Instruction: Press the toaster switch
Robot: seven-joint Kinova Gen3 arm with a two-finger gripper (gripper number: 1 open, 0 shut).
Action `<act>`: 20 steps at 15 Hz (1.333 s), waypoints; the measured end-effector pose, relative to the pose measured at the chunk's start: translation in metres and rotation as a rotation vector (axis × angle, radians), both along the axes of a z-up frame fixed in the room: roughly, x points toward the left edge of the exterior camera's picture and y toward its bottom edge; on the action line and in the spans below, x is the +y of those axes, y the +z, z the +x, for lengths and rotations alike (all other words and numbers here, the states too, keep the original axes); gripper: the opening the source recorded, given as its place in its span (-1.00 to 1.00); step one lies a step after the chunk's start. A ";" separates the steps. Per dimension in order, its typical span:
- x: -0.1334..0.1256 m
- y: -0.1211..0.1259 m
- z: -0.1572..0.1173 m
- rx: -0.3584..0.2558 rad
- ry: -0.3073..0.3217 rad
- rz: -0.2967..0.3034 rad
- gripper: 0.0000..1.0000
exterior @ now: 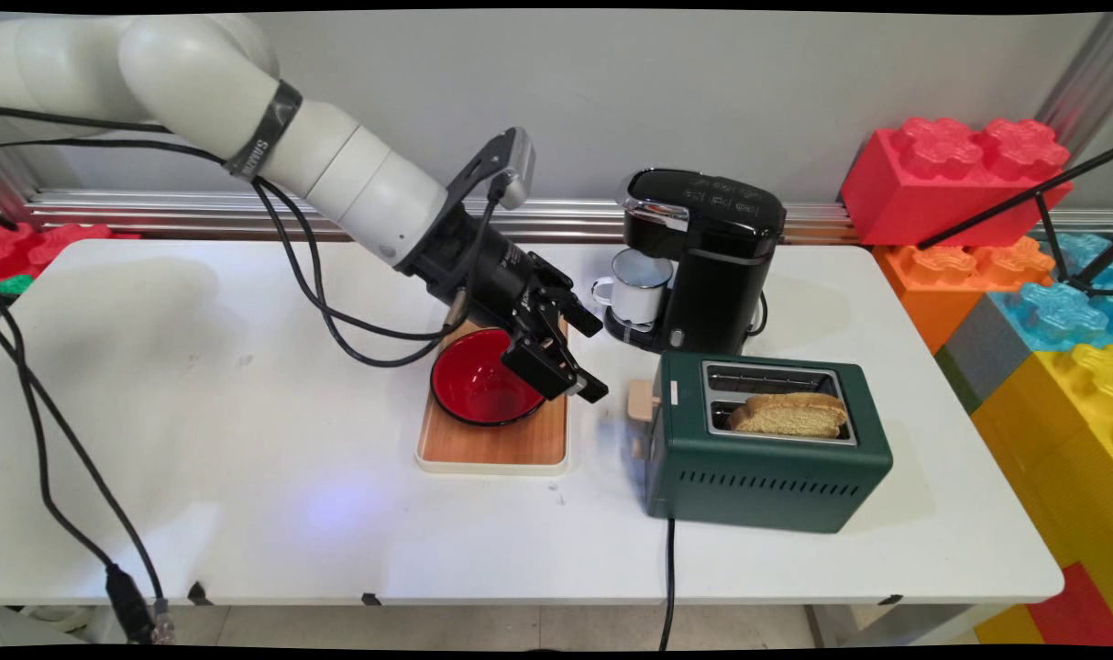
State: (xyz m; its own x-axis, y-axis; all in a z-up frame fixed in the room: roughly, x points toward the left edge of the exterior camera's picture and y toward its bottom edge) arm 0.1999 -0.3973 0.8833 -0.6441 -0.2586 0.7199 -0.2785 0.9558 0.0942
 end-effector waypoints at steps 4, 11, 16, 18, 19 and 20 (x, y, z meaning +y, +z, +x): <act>0.005 -0.002 -0.004 -0.001 -0.010 -0.026 -1.00; 0.007 -0.009 -0.004 0.000 -0.024 -0.047 -1.00; 0.006 -0.021 -0.001 0.033 -0.030 -0.053 -1.00; 0.004 -0.027 -0.002 0.051 -0.031 -0.053 -1.00; 0.004 -0.030 -0.003 0.058 -0.030 -0.052 -1.00; 0.003 -0.034 -0.004 0.069 -0.029 -0.053 -1.00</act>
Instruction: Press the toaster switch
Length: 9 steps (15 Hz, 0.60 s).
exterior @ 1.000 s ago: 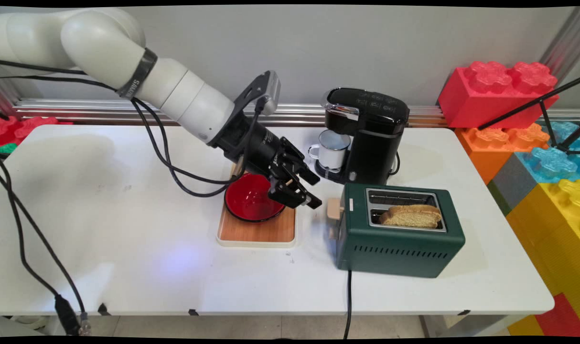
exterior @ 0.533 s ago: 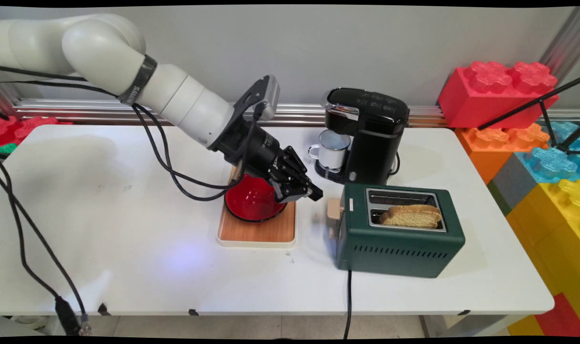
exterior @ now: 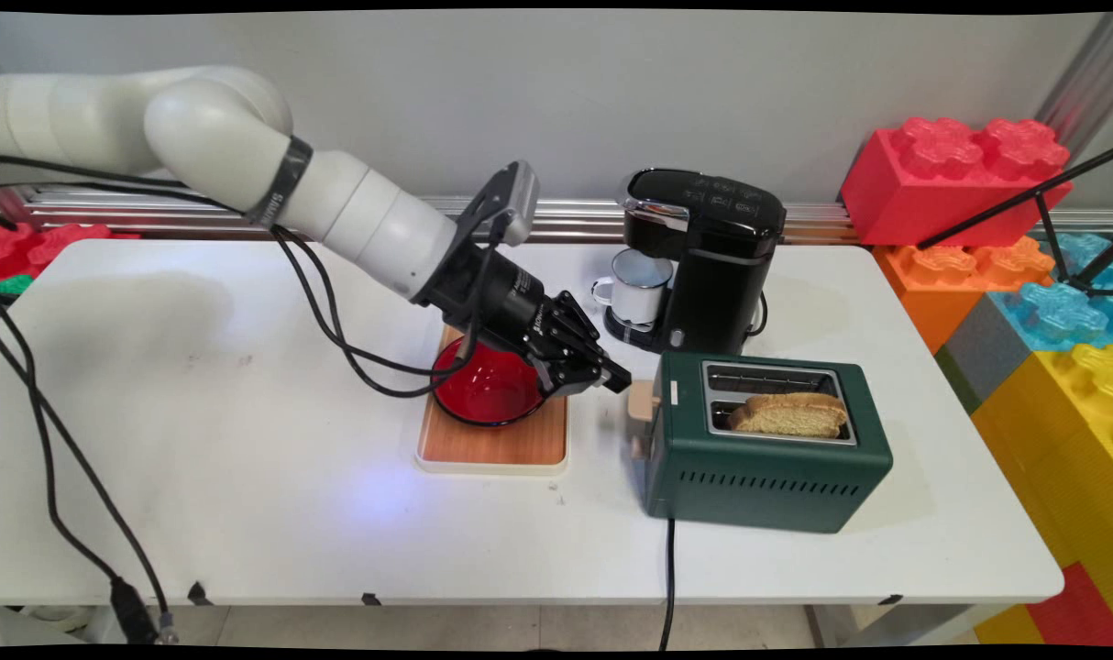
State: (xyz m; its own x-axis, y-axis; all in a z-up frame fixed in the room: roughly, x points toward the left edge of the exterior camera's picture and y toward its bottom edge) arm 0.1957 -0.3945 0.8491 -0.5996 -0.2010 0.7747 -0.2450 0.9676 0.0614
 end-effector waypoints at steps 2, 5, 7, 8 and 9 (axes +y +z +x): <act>-0.001 -0.006 -0.001 0.013 0.003 -0.001 -1.00; -0.005 -0.019 -0.005 0.033 0.005 -0.008 -1.00; -0.007 -0.026 -0.007 0.043 0.006 -0.012 -1.00; -0.008 -0.030 -0.008 0.047 0.008 -0.014 -1.00; -0.008 -0.033 -0.010 0.051 0.008 -0.015 -1.00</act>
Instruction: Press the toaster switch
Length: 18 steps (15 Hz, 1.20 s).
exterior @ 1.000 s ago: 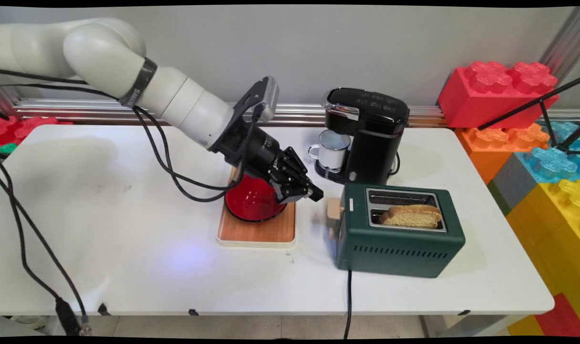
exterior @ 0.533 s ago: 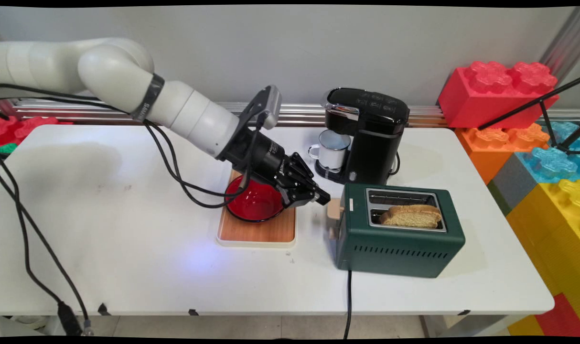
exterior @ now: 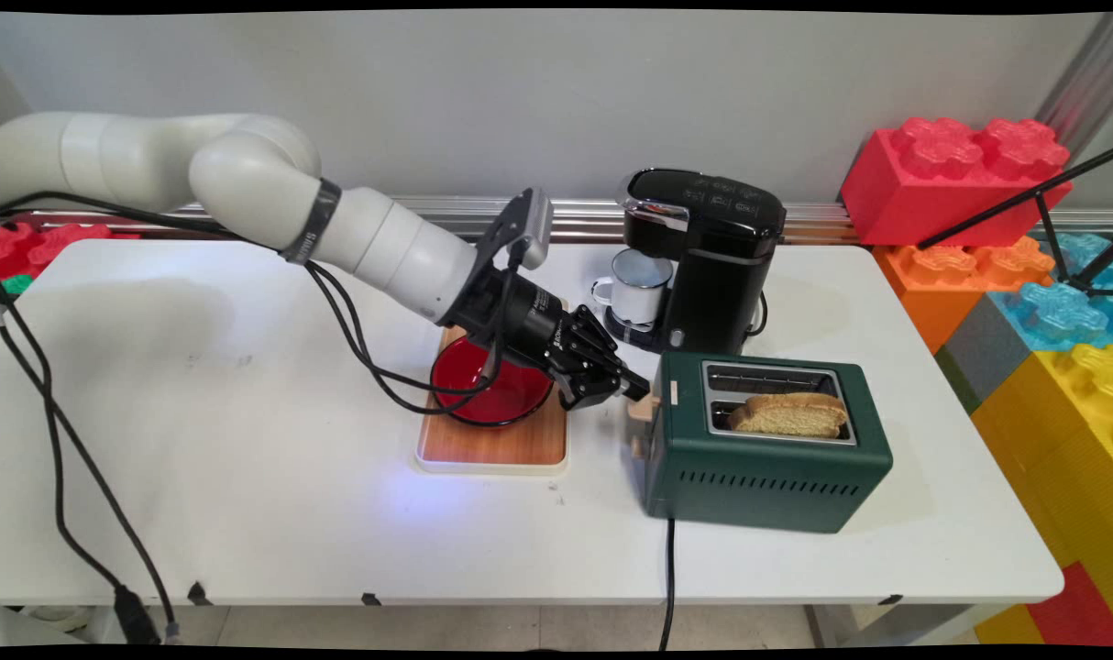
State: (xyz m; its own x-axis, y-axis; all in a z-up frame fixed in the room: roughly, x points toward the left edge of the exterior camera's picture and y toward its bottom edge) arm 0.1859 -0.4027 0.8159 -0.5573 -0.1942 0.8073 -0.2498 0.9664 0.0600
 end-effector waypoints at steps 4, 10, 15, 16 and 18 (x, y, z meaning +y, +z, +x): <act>-0.002 -0.012 -0.005 0.014 0.005 -0.003 -1.00; -0.003 -0.025 -0.008 0.017 0.012 -0.001 -1.00; -0.003 -0.036 -0.007 0.002 0.013 0.006 -1.00; -0.003 -0.038 -0.007 0.000 0.013 0.007 -1.00; -0.004 -0.042 -0.007 -0.003 0.012 0.010 -1.00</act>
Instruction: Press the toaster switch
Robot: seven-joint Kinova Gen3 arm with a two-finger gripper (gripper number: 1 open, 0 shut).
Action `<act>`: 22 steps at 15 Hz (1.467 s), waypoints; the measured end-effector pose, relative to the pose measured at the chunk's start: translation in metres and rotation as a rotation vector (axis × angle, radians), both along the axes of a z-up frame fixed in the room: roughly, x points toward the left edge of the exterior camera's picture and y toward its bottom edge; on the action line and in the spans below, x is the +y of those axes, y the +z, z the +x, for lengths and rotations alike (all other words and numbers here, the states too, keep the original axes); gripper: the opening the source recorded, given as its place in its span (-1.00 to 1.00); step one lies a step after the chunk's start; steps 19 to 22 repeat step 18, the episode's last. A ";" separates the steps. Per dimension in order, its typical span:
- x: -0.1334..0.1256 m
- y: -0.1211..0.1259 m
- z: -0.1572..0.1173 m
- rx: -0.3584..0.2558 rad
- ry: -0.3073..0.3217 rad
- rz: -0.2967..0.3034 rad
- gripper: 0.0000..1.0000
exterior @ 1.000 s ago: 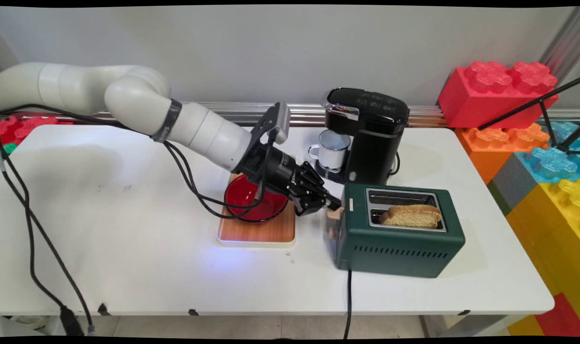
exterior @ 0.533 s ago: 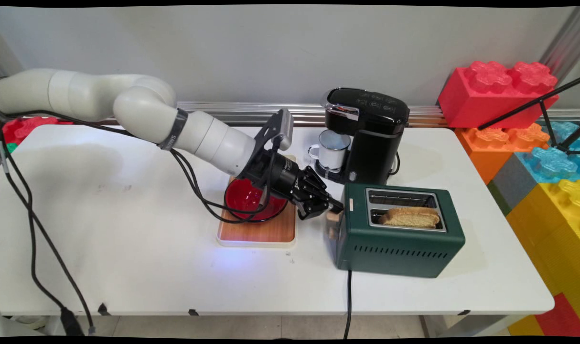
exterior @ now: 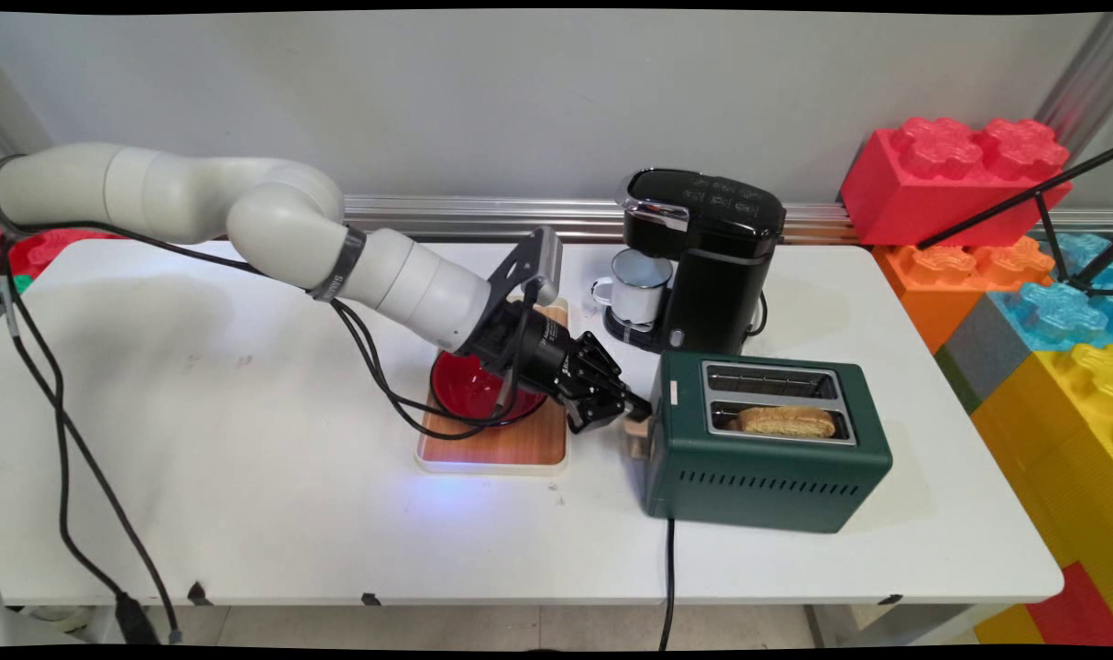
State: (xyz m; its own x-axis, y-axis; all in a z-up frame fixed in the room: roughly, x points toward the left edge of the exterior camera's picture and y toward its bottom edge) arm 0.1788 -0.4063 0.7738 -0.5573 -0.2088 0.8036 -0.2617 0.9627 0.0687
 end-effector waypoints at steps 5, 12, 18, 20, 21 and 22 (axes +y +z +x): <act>-0.001 -0.008 -0.001 -0.007 0.001 0.004 -1.00; -0.002 -0.018 -0.001 -0.017 0.003 0.011 -1.00; -0.003 -0.022 0.001 -0.025 0.005 0.015 -1.00; -0.003 -0.022 0.001 -0.025 0.005 0.015 -1.00; -0.003 -0.022 0.001 -0.025 0.005 0.015 -1.00; -0.003 -0.022 0.001 -0.025 0.005 0.015 -1.00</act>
